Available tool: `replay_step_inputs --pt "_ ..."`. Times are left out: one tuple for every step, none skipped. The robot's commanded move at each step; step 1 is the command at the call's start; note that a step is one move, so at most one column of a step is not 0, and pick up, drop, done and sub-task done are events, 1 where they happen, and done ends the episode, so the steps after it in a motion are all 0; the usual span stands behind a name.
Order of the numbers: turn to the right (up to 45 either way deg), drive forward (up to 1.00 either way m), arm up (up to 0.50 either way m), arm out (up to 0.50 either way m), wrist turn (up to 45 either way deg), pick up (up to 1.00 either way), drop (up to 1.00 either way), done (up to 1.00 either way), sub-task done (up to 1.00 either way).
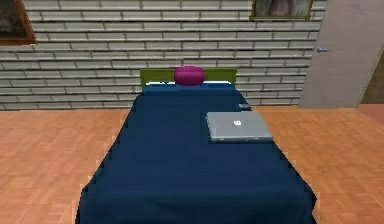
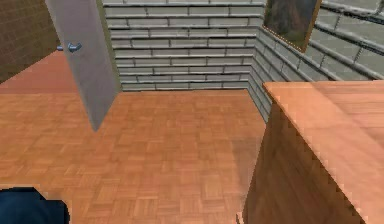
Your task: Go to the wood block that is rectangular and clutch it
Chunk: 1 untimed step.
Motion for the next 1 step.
replay_step_inputs --pt "0.0 0.1 0.0 0.0 0.0 0.0 0.0 0.0 0.0"
